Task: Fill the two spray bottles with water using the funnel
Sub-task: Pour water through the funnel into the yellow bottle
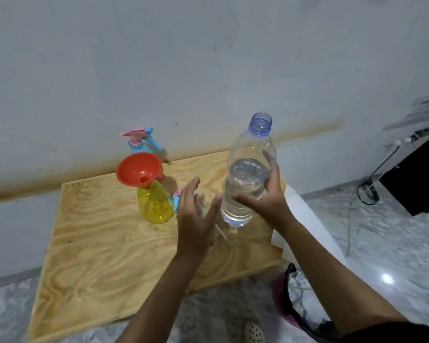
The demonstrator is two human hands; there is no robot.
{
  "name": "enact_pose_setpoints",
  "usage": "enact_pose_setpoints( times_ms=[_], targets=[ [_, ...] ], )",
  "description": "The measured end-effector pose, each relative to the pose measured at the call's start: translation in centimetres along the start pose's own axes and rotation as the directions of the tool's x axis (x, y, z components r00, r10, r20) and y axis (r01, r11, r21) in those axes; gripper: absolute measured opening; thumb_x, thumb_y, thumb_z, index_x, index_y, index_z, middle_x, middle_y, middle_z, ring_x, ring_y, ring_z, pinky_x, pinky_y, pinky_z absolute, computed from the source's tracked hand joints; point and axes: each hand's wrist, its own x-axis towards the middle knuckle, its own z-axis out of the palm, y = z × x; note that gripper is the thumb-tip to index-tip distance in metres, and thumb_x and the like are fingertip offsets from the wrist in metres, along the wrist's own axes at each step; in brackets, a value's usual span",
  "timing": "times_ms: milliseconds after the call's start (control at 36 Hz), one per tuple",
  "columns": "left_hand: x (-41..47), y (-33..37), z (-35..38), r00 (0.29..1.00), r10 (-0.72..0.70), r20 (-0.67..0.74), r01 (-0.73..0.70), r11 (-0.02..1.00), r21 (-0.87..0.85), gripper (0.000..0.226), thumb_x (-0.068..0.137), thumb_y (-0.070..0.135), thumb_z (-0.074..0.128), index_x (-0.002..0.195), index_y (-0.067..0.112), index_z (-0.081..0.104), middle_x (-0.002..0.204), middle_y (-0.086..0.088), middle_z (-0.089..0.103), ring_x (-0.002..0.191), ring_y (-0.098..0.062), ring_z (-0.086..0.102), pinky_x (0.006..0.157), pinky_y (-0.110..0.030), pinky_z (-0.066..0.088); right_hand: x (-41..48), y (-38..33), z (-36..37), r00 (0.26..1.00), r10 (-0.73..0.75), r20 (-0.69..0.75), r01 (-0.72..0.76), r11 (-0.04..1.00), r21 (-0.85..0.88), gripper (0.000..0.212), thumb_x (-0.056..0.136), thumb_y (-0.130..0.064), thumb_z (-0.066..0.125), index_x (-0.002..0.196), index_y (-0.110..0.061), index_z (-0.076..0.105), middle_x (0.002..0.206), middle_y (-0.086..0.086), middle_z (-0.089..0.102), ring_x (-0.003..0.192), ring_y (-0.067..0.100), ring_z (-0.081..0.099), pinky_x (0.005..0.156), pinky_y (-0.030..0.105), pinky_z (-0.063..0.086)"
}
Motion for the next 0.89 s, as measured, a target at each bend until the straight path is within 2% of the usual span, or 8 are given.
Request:
enact_pose_setpoints(
  times_ms=[111, 194, 278, 361, 500, 667, 778, 889],
  targets=[
    [3.4, 5.9, 1.4, 0.965, 0.006, 0.263, 0.011, 0.998, -0.064, 0.072, 0.077, 0.056, 0.063, 0.134, 0.058, 0.018, 0.146, 0.021, 0.031, 0.134, 0.009, 0.027, 0.099, 0.000, 0.024, -0.2, 1.8, 0.2, 0.998, 0.043, 0.050, -0.040, 0.998, -0.057, 0.099, 0.060, -0.018, 0.089, 0.131, -0.036, 0.024, 0.123, -0.025, 0.044, 0.108, -0.025, 0.044, 0.086, 0.003, 0.041],
    [4.4, 7.2, 2.4, 0.939, -0.014, 0.343, -0.008, 0.998, 0.060, 0.088, 0.076, 0.053, 0.070, 0.140, 0.057, 0.009, 0.138, 0.032, 0.023, 0.127, 0.017, 0.021, 0.089, 0.008, 0.019, 0.2, 2.6, 0.2, 0.997, 0.018, 0.076, -0.007, 0.991, -0.135, 0.097, 0.058, -0.025, 0.091, 0.130, -0.033, 0.027, 0.123, -0.024, 0.045, 0.112, -0.021, 0.044, 0.090, 0.004, 0.039],
    [4.7, 7.3, 3.1, 0.937, -0.050, 0.346, 0.012, 0.994, 0.111, 0.095, 0.074, 0.050, 0.073, 0.140, 0.059, 0.005, 0.131, 0.027, 0.029, 0.130, 0.001, 0.034, 0.102, -0.016, 0.034, 0.5, 3.1, 0.2, 0.998, -0.029, 0.054, 0.038, 0.983, -0.182, 0.091, 0.059, -0.033, 0.089, 0.129, -0.027, 0.032, 0.122, -0.009, 0.052, 0.114, -0.006, 0.051, 0.093, 0.012, 0.042],
    [4.6, 7.5, 3.4, 0.957, -0.063, 0.284, 0.018, 0.987, 0.159, 0.091, 0.073, 0.051, 0.074, 0.135, 0.063, 0.010, 0.128, 0.018, 0.037, 0.125, -0.013, 0.045, 0.100, -0.040, 0.046, 0.9, 3.2, 0.3, 0.995, -0.092, 0.035, 0.098, 0.974, -0.205, 0.084, 0.059, -0.040, 0.086, 0.125, -0.023, 0.036, 0.118, 0.000, 0.055, 0.110, 0.008, 0.054, 0.092, 0.017, 0.045],
    [4.3, 6.9, 3.0, 0.991, -0.054, 0.120, 0.038, 0.990, 0.138, 0.082, 0.067, 0.063, 0.071, 0.126, 0.072, 0.015, 0.125, 0.012, 0.047, 0.104, -0.005, 0.056, 0.087, -0.035, 0.054, 2.0, 3.1, 0.0, 0.986, -0.101, 0.129, 0.124, 0.974, -0.189, 0.089, 0.056, -0.032, 0.090, 0.129, -0.013, 0.042, 0.122, 0.002, 0.055, 0.116, 0.012, 0.053, 0.100, 0.032, 0.045],
    [4.2, 6.2, 2.0, 0.987, -0.102, -0.124, 0.079, 0.981, -0.177, 0.079, 0.071, 0.045, 0.074, 0.138, 0.038, 0.033, 0.121, 0.009, 0.055, 0.110, -0.009, 0.059, 0.093, -0.038, 0.051, 3.8, 0.3, -1.2, 0.938, -0.170, 0.303, 0.255, 0.929, -0.267, 0.094, 0.055, -0.034, 0.087, 0.134, -0.032, 0.036, 0.116, -0.002, 0.046, 0.103, -0.003, 0.043, 0.087, 0.000, 0.032],
    [3.6, 5.8, 2.2, 0.951, -0.228, -0.209, 0.137, 0.917, -0.375, 0.078, 0.080, 0.036, 0.072, 0.143, 0.036, 0.025, 0.135, 0.007, 0.050, 0.122, -0.011, 0.053, 0.092, -0.046, 0.052, 5.1, -2.1, -2.2, 0.900, -0.167, 0.403, 0.351, 0.825, -0.443, 0.098, 0.054, -0.036, 0.084, 0.138, -0.039, 0.033, 0.110, -0.002, 0.043, 0.094, 0.016, 0.053, 0.078, 0.030, 0.049],
    [3.5, 4.8, 3.1, 0.893, -0.381, -0.239, 0.215, 0.829, -0.516, 0.085, 0.077, 0.050, 0.071, 0.145, 0.041, 0.020, 0.149, 0.002, 0.034, 0.129, -0.026, 0.047, 0.080, -0.043, 0.057, 6.4, -3.4, -2.9, 0.863, -0.095, 0.496, 0.421, 0.678, -0.603, 0.099, 0.056, -0.040, 0.081, 0.140, -0.040, 0.029, 0.105, -0.001, 0.040, 0.089, 0.021, 0.052, 0.071, 0.035, 0.049]
  ],
)
